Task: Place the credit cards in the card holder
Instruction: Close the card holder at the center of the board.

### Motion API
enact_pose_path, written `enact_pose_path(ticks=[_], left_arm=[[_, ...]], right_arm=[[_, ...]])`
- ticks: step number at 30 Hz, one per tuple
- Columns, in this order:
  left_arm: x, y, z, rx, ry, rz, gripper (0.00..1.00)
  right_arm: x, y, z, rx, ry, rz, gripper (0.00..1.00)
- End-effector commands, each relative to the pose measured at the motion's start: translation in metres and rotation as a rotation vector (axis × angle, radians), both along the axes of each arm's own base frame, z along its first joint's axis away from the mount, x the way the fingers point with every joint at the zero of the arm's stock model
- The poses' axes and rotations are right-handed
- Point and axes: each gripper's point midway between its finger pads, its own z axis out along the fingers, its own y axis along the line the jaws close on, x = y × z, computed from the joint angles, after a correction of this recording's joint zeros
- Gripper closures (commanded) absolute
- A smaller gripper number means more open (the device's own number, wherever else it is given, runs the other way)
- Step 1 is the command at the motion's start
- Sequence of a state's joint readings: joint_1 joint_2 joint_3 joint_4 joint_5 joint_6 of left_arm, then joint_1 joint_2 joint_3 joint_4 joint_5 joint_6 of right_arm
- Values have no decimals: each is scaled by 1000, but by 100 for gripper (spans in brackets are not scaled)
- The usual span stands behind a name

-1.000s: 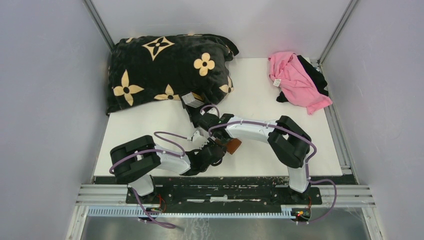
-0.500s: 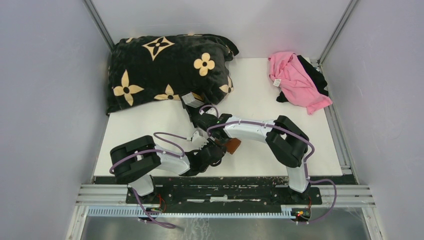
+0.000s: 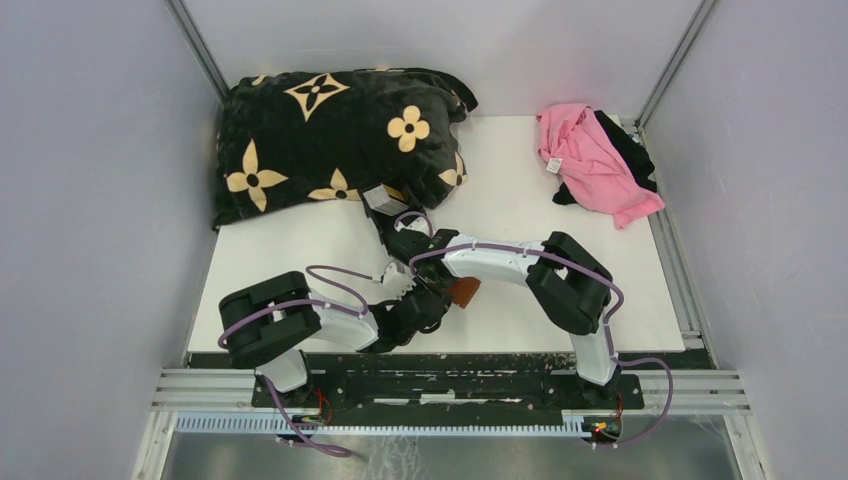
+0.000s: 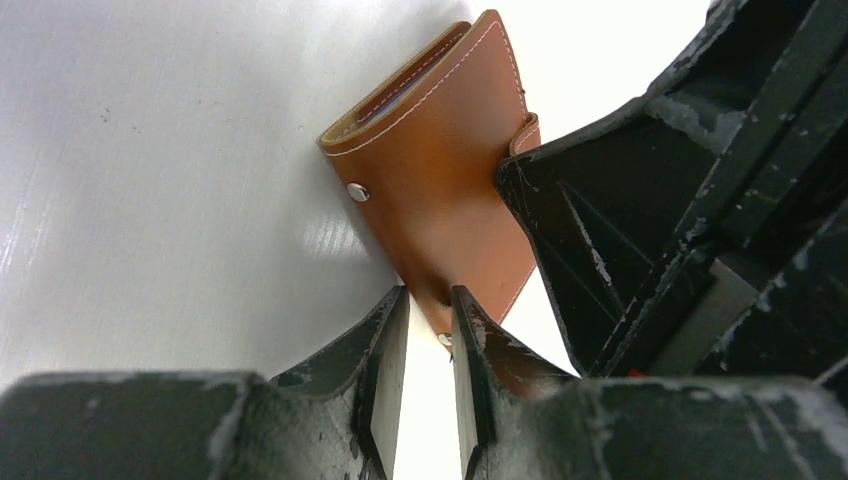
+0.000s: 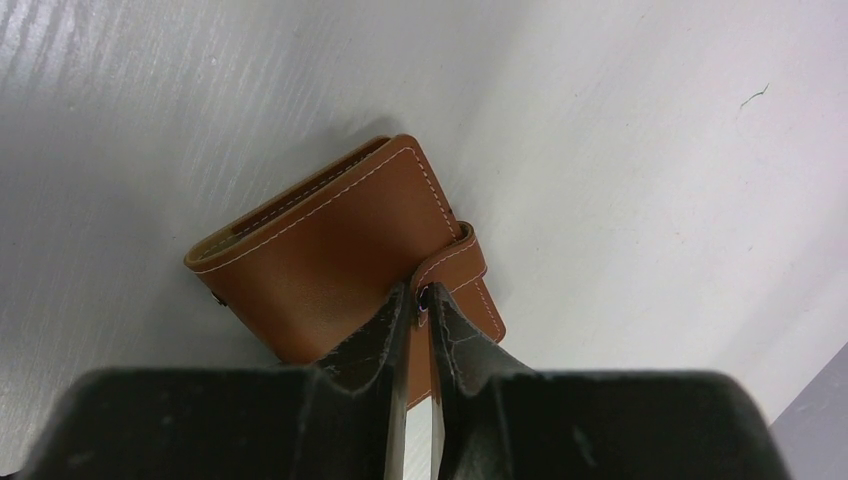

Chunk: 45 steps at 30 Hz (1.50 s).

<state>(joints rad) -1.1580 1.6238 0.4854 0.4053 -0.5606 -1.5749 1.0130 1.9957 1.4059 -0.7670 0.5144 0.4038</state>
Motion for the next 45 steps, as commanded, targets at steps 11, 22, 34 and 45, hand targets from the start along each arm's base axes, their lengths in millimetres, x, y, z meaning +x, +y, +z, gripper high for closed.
enact_pose_path(ticks=[11, 22, 34, 45], left_arm=[[-31, 58, -65, 259, 155, -14, 71], [-32, 63, -70, 253, 159, 3, 73], [-35, 68, -78, 240, 167, 17, 76], [-39, 75, -87, 237, 177, 28, 78]], right_arm=[[-13, 25, -21, 33, 40, 15, 87], [-21, 38, -32, 5, 61, 44, 87], [-41, 45, -56, -8, 123, 50, 88], [-62, 63, -81, -1, 187, 54, 88]])
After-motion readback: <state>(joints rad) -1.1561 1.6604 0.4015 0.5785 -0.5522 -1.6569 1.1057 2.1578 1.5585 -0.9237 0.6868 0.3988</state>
